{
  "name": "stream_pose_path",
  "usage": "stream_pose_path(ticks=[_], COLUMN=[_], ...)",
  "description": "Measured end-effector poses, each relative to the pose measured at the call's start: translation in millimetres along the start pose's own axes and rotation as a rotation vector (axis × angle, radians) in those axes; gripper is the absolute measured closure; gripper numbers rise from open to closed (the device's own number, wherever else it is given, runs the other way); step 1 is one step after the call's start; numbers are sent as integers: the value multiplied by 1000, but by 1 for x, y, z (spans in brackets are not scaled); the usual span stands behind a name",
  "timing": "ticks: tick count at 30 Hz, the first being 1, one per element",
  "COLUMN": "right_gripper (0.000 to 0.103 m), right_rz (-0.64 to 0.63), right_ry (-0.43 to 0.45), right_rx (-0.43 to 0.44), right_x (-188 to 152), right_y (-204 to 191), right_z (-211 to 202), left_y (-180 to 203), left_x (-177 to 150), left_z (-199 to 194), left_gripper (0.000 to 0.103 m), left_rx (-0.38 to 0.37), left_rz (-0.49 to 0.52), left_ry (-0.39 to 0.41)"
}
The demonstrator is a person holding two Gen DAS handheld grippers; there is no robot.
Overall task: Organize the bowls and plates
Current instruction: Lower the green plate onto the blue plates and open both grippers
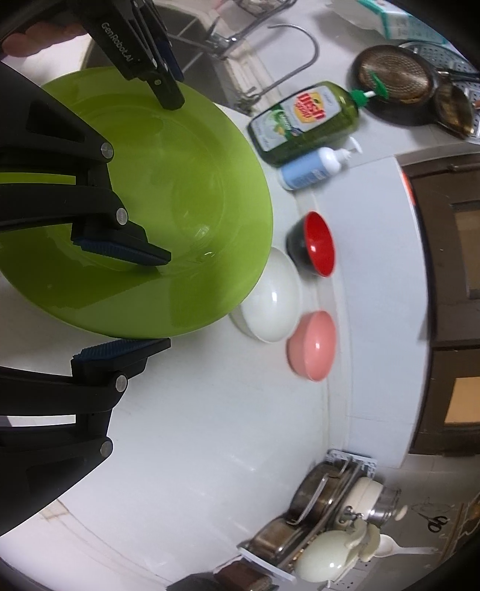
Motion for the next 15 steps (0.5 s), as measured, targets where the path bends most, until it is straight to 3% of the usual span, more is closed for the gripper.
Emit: stream_pose_path(ticks=[15], right_gripper=[63], right_rz=[-26], right_ry=[-118], right_rx=[-2], right_x=[-29], right_y=[0], right_z=[42], left_y=[-1], left_x=[-23], left_z=[48], left_gripper=[63], left_rx=[17], left_rz=[-12], left_ry=[-102])
Point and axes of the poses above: each gripper's, at about its wrist camera, not at the fingertips, and z roughly the way its jaws point, y to its right, x to its top, the point moved 5 cm from there along z, roughly the way its jaws point, and after that the axes turned 5 degrees about -y, right-handed, at the moved point
